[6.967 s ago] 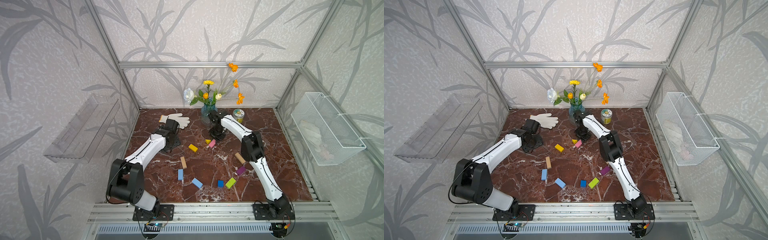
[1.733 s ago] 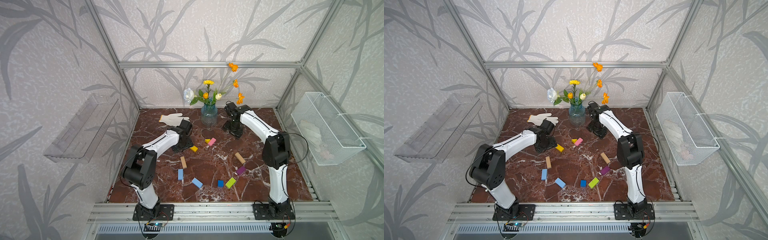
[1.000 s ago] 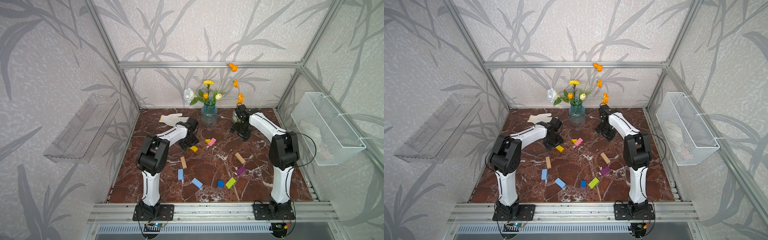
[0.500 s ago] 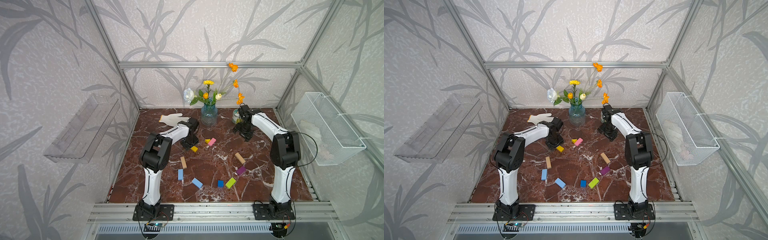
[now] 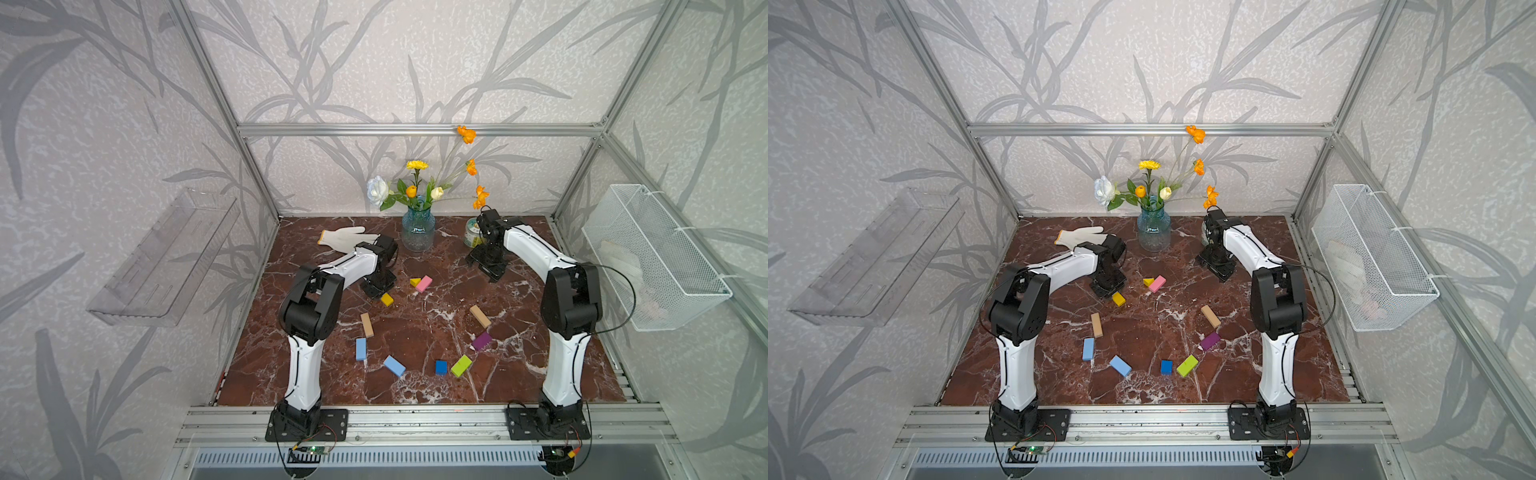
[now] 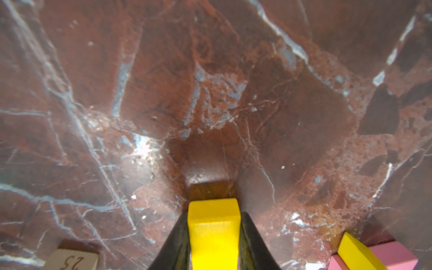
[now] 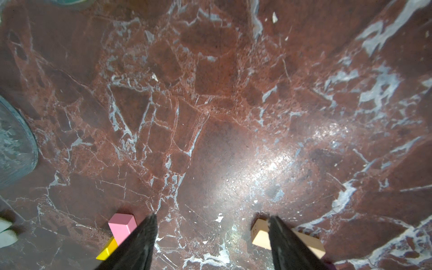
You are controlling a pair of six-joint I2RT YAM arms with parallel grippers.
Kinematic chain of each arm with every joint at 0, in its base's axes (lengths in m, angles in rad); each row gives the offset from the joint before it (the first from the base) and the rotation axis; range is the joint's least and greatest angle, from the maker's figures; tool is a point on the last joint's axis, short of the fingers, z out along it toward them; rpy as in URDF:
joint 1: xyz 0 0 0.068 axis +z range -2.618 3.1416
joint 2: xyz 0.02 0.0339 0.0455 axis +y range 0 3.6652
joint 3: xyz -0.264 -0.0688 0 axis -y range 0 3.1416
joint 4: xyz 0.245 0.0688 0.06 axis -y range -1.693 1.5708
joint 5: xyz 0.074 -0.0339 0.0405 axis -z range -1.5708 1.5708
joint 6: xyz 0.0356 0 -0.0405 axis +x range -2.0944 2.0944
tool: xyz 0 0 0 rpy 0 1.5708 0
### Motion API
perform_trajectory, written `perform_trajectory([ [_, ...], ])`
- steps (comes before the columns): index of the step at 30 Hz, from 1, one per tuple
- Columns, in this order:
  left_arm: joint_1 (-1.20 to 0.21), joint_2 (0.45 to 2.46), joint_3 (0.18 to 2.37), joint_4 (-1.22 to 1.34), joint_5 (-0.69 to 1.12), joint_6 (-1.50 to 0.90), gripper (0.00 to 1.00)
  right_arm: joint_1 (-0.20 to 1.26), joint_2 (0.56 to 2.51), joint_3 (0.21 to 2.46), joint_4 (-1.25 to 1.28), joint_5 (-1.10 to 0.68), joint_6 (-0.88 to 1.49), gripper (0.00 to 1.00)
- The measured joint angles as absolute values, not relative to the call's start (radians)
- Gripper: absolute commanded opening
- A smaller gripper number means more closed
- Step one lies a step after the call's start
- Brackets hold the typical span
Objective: Assemble a heart with building blocks
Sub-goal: Assemble the building block at the center of the board.
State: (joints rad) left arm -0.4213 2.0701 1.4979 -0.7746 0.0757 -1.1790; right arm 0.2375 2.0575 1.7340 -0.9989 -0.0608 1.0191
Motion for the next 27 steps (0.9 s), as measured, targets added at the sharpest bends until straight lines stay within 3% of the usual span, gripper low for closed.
perform_trajectory([
  [27,-0.461,2.214,1.724,-0.778,0.107,-1.315,0.25,0.223,2.04,1.736,-0.999,-0.062,0.997,0.75],
])
